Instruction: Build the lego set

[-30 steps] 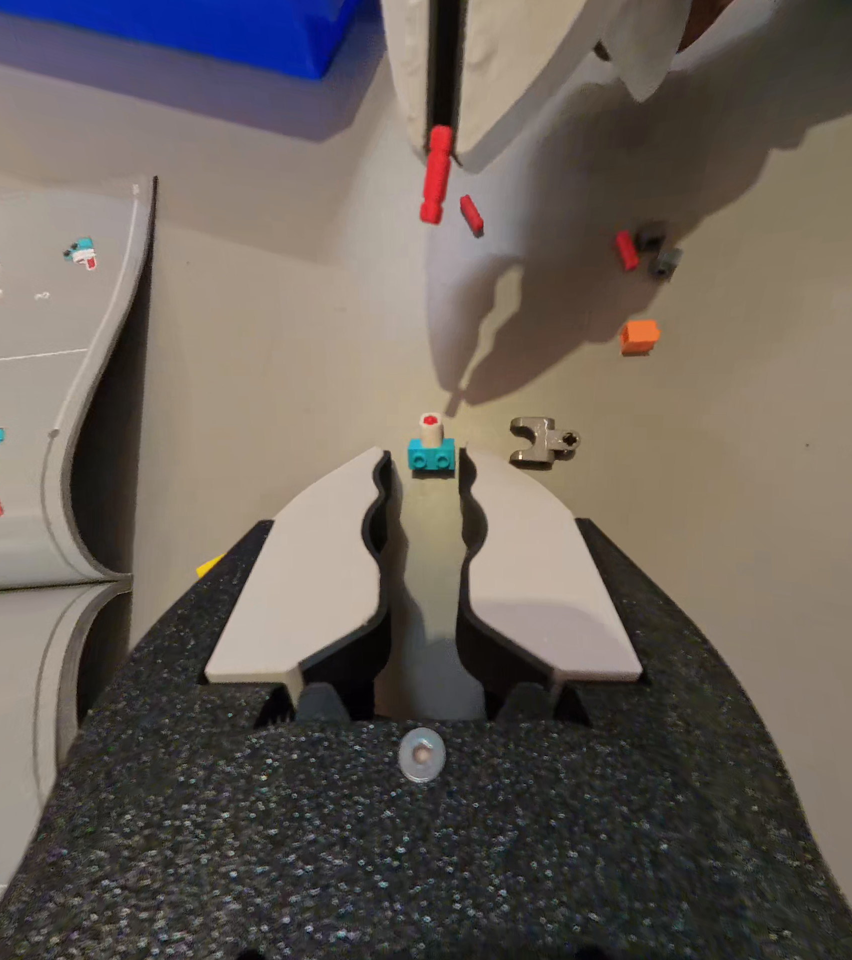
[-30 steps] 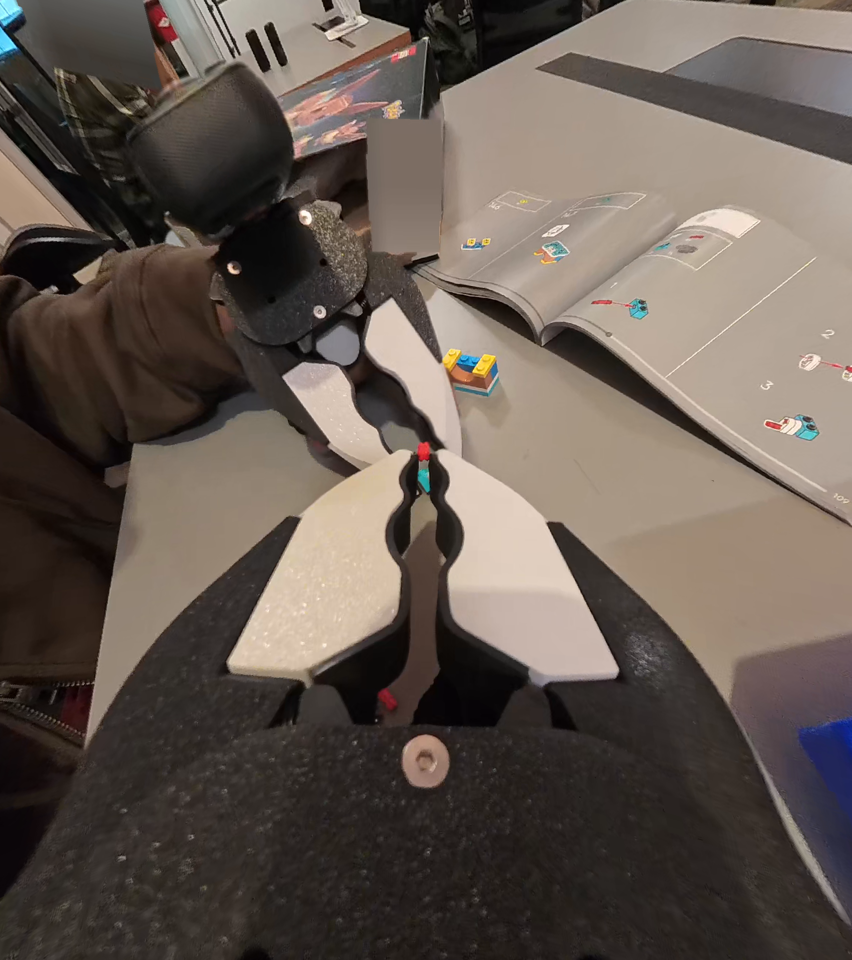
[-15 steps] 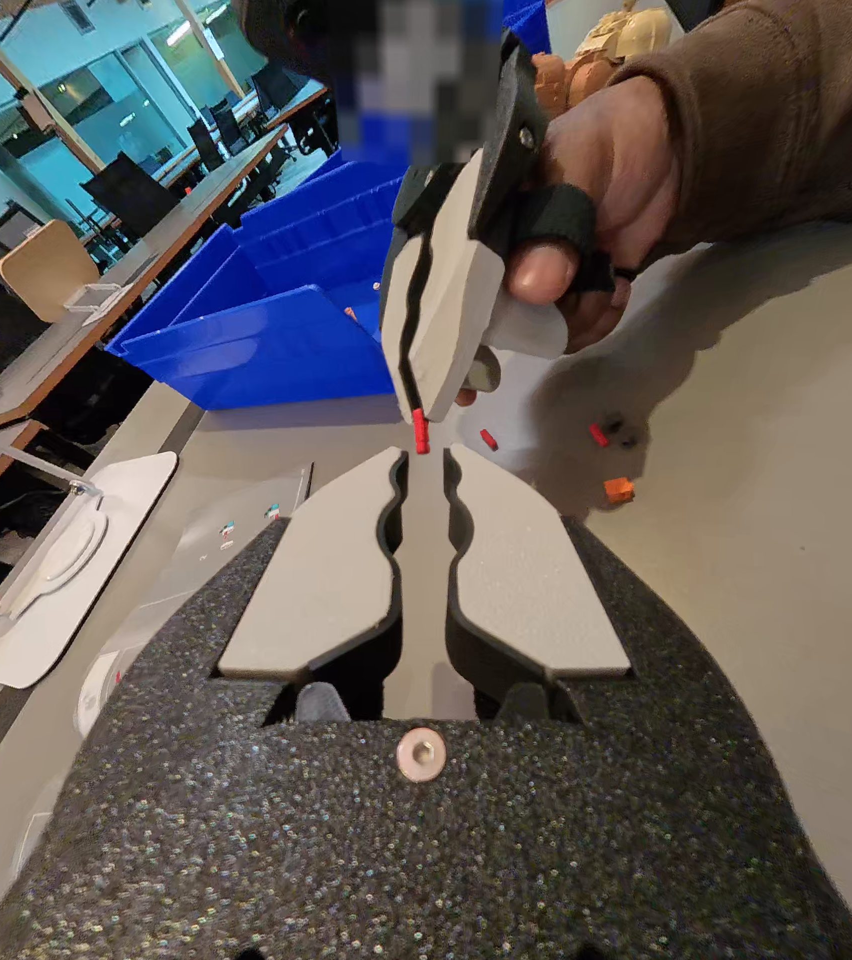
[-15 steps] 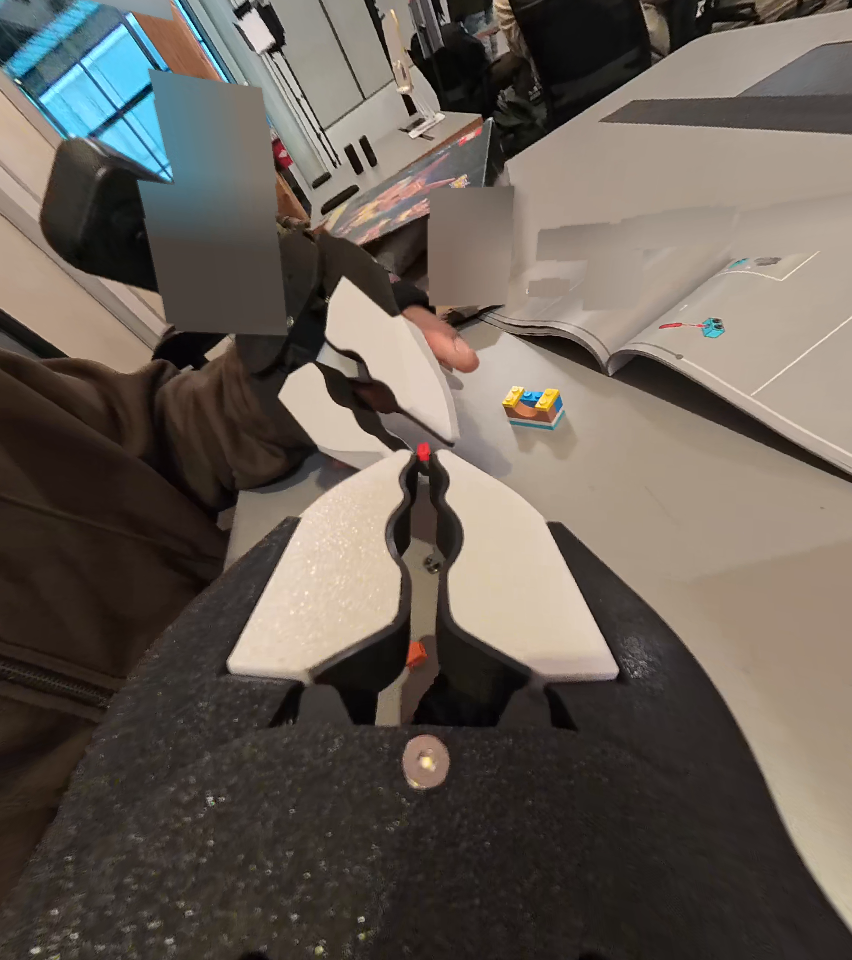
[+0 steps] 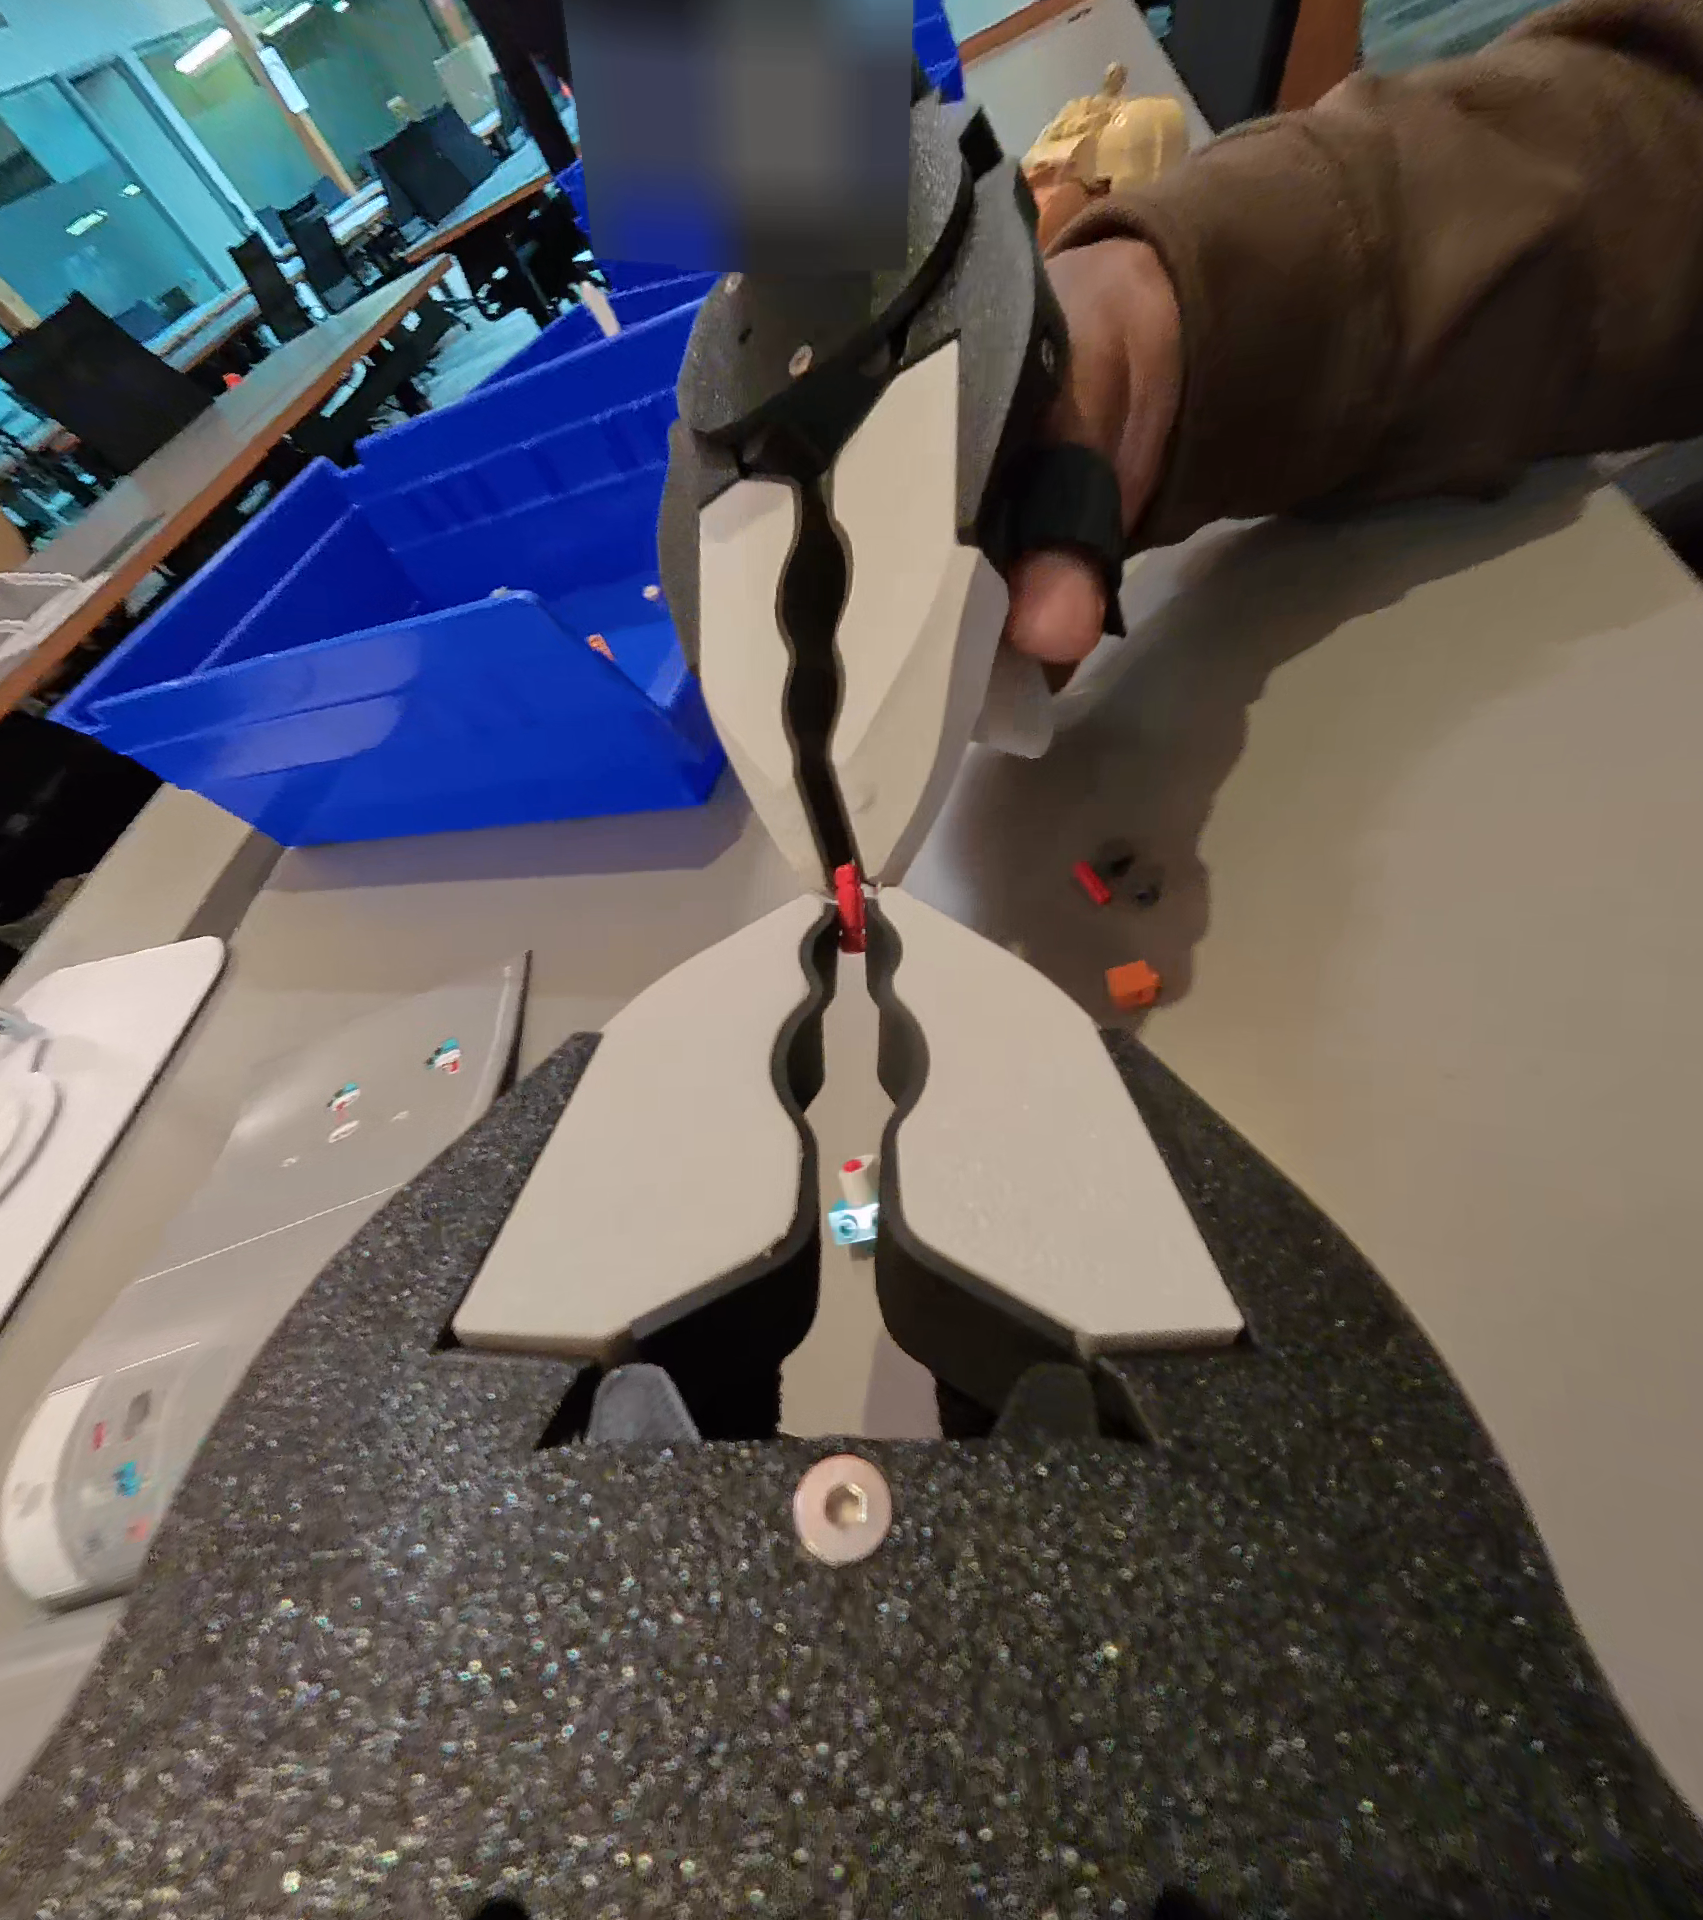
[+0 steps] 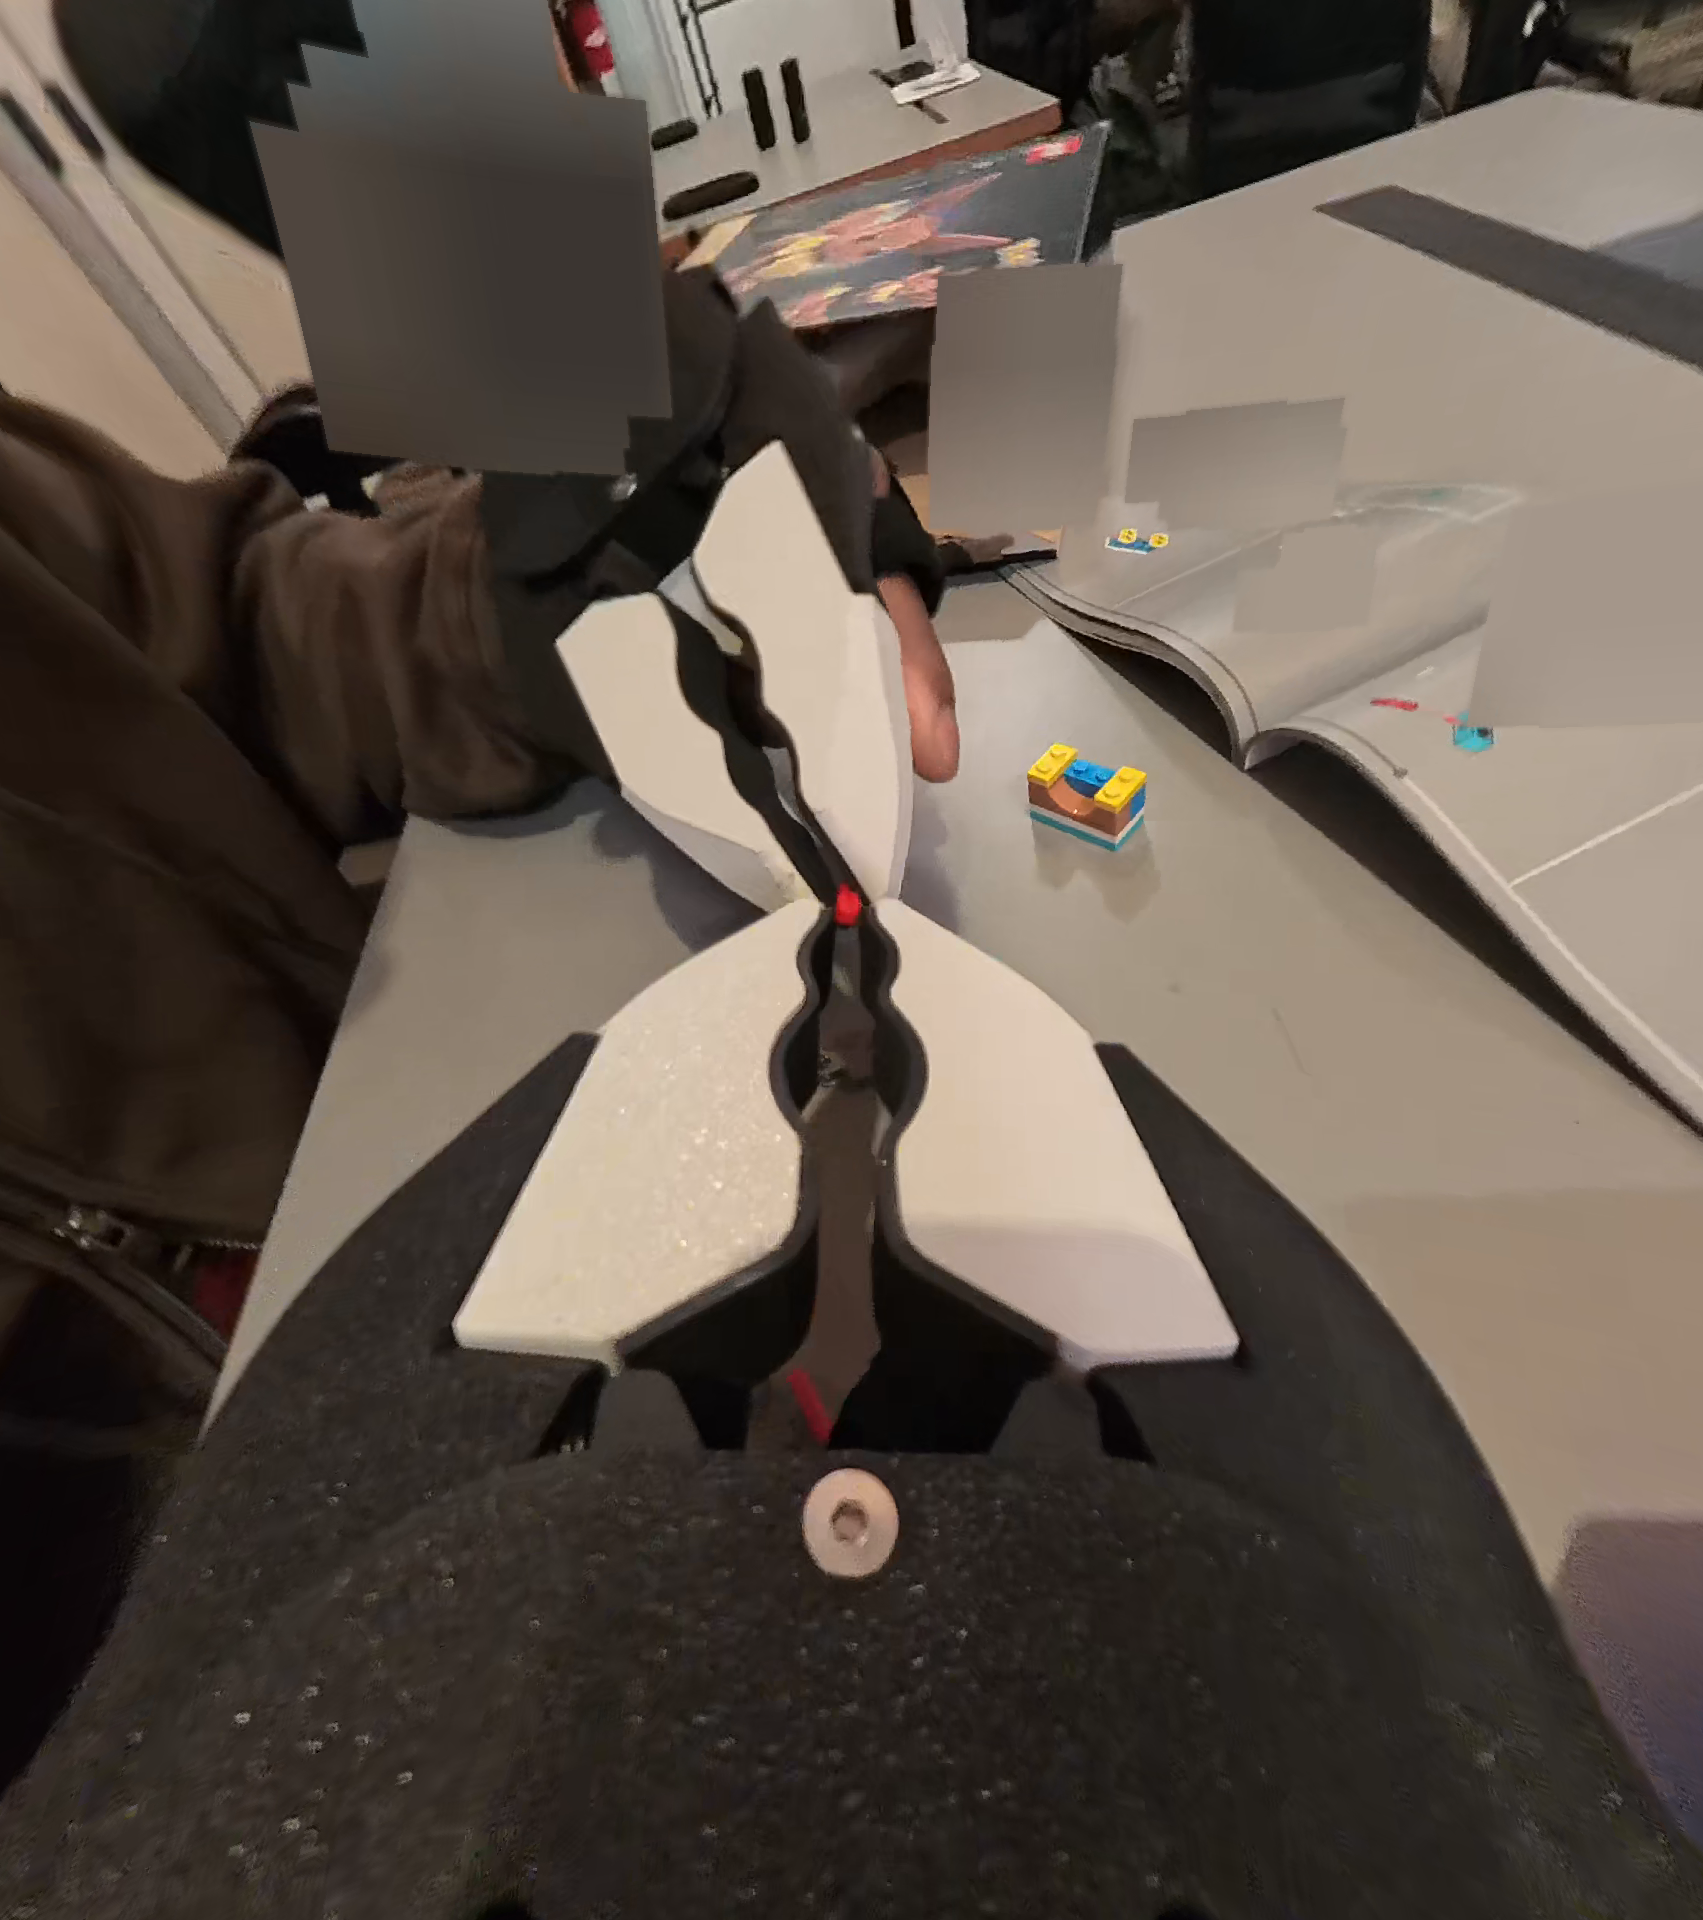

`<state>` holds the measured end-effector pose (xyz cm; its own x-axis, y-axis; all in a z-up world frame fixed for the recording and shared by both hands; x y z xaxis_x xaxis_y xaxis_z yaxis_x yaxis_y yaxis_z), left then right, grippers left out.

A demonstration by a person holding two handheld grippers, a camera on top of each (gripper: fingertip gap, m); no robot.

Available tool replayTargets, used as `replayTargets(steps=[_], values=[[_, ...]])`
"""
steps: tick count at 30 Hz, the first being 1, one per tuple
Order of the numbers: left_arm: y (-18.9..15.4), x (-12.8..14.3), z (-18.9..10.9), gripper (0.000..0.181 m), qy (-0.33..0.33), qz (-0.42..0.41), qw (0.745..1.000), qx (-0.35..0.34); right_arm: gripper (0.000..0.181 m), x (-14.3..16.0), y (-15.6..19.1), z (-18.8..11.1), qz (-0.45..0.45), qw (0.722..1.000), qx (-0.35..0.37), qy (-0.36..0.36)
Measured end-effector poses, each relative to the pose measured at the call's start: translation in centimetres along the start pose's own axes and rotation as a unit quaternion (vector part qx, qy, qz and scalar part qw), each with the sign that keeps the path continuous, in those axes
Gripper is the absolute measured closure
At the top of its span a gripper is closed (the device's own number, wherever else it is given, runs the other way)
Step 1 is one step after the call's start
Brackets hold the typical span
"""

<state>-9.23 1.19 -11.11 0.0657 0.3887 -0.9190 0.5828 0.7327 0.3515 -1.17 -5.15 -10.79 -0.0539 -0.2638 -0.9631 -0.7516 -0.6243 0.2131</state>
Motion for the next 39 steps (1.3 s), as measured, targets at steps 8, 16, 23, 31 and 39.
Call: replayTargets(steps=[8,16,23,31,39], values=[[-0.1,-0.3,-0.3,0.177,-0.029,-0.097,0.994,0.051,0.178,-0.3,1.1,-0.3,-0.118,0.993,-0.015,0.010],[-0.5,-0.2,-0.4,0.177,-0.033,-0.137,0.986,0.085,0.177,-0.2,1.7,-0.3,-0.147,0.988,-0.034,0.018],[-1.0,-0.1,-0.2,0.177,-0.020,-0.131,0.986,0.100,0.176,0.2,2.0,0.0,-0.147,0.988,-0.046,0.031],[-0.9,-0.2,-0.4,0.176,-0.032,-0.148,0.984,0.097,0.177,-0.2,2.0,-0.2,-0.136,0.990,-0.043,0.022],[-0.8,-0.2,-0.4,0.177,-0.033,-0.130,0.987,0.086,0.177,-0.5,1.9,-0.5,-0.126,0.991,-0.040,0.004]])
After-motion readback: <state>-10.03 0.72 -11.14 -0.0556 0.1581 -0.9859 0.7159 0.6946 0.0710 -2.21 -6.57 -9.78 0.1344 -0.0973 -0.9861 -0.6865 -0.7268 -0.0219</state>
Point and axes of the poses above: each gripper's, where its closed fingertips meet, z out along the fingers, x out of its underside, y = z × x across the jaws, the point moved 6 cm from there along -z, back along the fingers, and after that the axes turned 10 degrees about -y, right-handed, at the moved point
